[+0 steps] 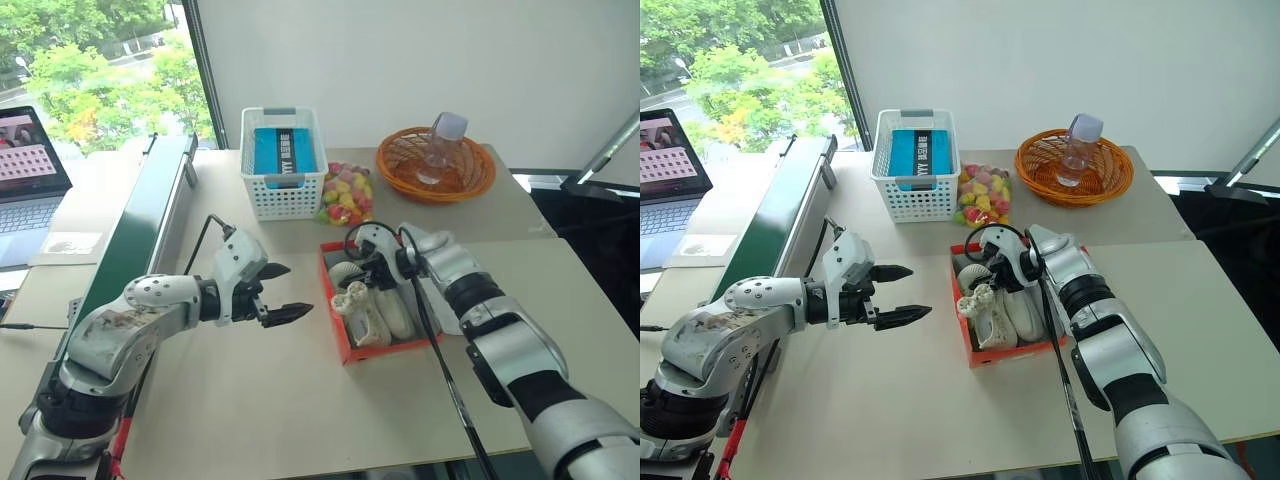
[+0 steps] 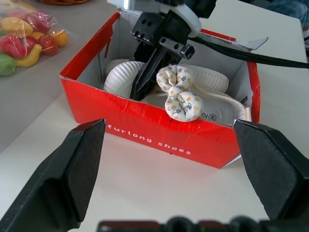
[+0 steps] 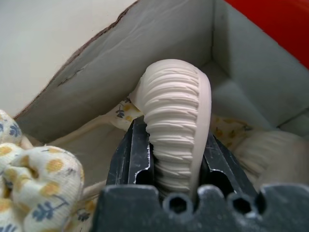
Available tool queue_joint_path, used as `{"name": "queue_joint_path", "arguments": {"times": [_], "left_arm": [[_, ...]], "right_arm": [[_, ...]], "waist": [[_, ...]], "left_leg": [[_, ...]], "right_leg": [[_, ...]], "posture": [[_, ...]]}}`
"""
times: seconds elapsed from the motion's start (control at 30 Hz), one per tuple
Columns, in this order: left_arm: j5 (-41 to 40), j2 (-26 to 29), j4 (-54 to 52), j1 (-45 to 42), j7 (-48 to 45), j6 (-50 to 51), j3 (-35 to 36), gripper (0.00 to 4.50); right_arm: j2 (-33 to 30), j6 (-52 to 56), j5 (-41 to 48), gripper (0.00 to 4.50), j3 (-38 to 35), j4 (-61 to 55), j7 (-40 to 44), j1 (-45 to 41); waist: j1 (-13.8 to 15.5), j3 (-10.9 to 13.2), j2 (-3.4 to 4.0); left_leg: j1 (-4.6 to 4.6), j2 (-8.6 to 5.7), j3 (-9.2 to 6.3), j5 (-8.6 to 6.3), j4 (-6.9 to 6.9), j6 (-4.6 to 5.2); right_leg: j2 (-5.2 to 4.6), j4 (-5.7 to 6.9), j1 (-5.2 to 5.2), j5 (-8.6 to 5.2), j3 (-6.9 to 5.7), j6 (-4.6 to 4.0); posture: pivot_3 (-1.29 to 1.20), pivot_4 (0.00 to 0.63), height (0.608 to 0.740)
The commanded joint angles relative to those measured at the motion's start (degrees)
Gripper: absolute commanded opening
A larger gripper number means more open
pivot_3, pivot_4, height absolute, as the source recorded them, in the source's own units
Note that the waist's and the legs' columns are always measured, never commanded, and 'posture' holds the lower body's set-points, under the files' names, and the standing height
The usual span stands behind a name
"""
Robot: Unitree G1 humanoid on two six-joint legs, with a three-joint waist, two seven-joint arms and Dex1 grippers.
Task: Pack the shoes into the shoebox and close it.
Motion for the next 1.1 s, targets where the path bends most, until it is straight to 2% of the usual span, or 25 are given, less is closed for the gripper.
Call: {"name": "queue_joint_path", "arguments": {"times": [0.03, 0.3, 0.4, 0.5, 0.87, 1.1], "left_arm": [[0.3, 0.2, -2.1, -1.5, -0.8, -1.6, -0.3, 4.5], [0.6, 0.3, -2.2, -2.0, -1.3, -1.7, -0.9, 4.5], [0.7, 0.4, -2.2, -2.2, -1.5, -1.7, -1.1, 4.5], [1.0, 0.5, -2.1, -2.5, -1.6, -1.7, -1.2, 4.5], [1.5, -0.1, -0.9, -3.9, -2.3, -2.1, -2.4, 4.5], [1.7, -0.3, -0.9, -4.1, -2.4, -2.0, -2.7, 4.5]], "right_arm": [[-0.7, -3.0, -8.5, 0.56, 5.5, 4.4, -3.8, 4.1], [0.0, -9.5, -16.1, 0.56, 10.2, 4.9, -8.7, 6.4], [0.0, -11.4, -19.7, 0.56, 12.7, 4.5, -11.7, 7.2], [-0.2, -12.2, -21.9, 0.56, 14.3, 4.2, -13.5, 7.3], [-3.4, -11.6, -29.7, 0.56, 19.8, 0.0, -11.3, 6.6], [-5.0, -10.9, -30.7, 0.56, 19.0, -3.4, -12.7, 6.2]], "waist": [[0.0, -0.3, -0.12], [0.0, -1.4, -0.17], [0.0, -1.8, -0.13], [0.0, -2.4, 0.03], [0.1, -2.5, 0.28], [0.9, -2.5, 0.36]], "left_leg": [[0.04, 0.0, -0.01, -0.02, 0.0, -0.04], [0.41, 0.01, 0.01, -0.2, -0.02, -0.34], [1.17, 0.03, 0.0, -0.3, -0.13, -0.48], [1.37, 0.01, -0.02, -0.34, -0.14, -0.53], [1.26, -0.32, -0.41, -0.44, -0.14, -0.36], [1.02, -0.26, -0.45, -0.49, -0.22, -0.27]], "right_leg": [[0.0, 0.01, 0.03, -0.17, 0.0, 0.14], [-0.03, 0.01, 0.12, -0.29, 0.01, 0.23], [-0.06, -0.11, 0.79, -0.38, 0.01, 0.22], [-0.14, -0.15, 0.92, -0.43, 0.03, 0.15], [-0.97, -0.3, 0.89, -0.46, -0.07, 0.11], [-0.99, -0.81, 0.88, -0.46, -0.19, 0.11]], "posture": [[0.0, 0.15, 0.74], [0.0, 0.15, 0.74], [0.0, 0.15, 0.74], [0.0, 0.15, 0.74], [0.0, 0.15, 0.74], [0.0, 0.15, 0.74]]}}
